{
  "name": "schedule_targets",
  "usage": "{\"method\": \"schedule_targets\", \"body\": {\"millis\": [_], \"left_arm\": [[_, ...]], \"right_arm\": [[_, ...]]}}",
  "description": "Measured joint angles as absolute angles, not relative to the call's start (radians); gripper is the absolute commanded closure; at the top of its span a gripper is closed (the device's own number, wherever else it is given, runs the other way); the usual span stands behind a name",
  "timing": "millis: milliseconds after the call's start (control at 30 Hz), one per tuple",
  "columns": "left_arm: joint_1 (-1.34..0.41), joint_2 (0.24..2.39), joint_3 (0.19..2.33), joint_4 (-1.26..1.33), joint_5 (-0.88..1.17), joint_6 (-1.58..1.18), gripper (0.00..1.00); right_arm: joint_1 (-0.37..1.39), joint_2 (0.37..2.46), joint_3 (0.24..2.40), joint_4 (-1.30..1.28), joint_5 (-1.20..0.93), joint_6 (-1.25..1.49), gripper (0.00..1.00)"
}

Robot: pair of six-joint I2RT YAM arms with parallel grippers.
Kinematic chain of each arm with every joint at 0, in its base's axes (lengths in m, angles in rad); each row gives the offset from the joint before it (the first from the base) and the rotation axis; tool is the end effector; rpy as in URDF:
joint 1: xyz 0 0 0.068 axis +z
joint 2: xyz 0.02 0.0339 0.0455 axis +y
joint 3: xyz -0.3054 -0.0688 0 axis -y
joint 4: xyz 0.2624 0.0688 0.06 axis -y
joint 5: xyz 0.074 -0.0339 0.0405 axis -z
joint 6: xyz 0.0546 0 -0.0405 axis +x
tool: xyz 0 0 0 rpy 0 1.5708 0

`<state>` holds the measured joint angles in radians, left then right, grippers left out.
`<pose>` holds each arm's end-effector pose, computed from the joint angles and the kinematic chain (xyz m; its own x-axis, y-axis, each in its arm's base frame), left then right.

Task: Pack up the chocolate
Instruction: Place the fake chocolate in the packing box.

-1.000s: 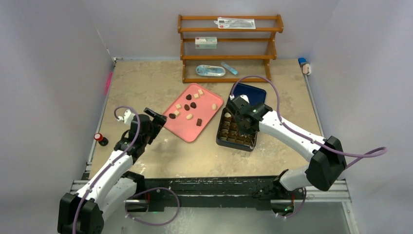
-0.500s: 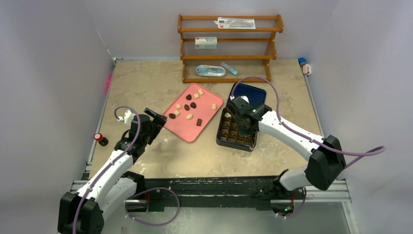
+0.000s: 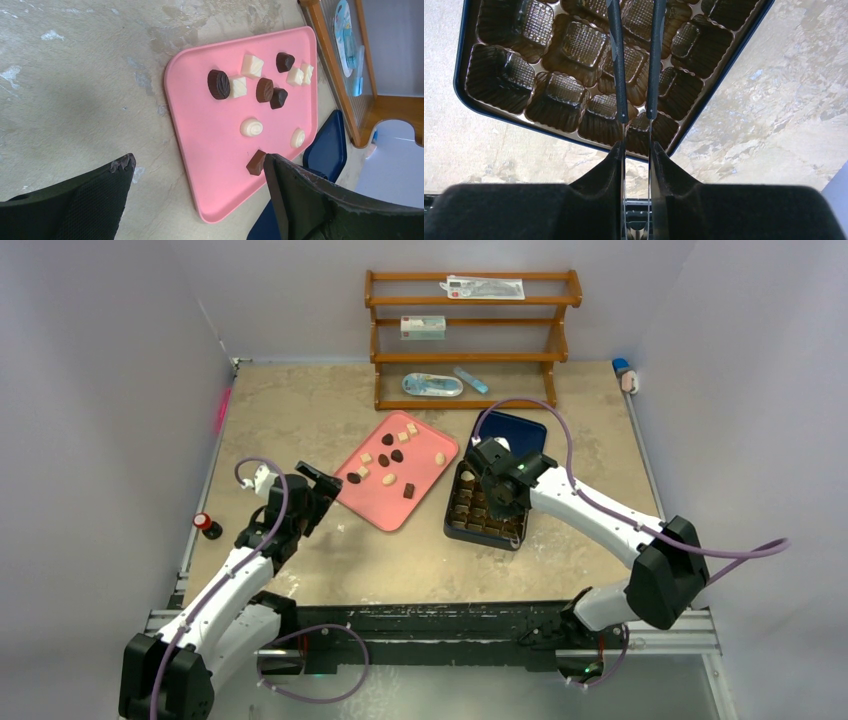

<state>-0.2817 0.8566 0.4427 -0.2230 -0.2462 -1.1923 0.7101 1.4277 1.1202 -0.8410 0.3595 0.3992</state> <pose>0.1827 -0.0390 0.2182 -0.2867 -0.8552 -0.4318 -0.5008 0.5180 -0.6935 0.2370 0.1784 0.2794 -0.8320 -0.2355 -0.5024 -0.1927 0.9717 -0.1364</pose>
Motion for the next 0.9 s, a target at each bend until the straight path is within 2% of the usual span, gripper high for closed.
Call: {"method": "schedule_targets", "body": {"millis": [900], "left_arm": [[-0.281, 0.868, 0.443, -0.214, -0.244, -1.192, 0.0]], "right_arm": [[0.706, 1.436, 1.12, -0.839, 0.345, 0.399, 0.73]]}}
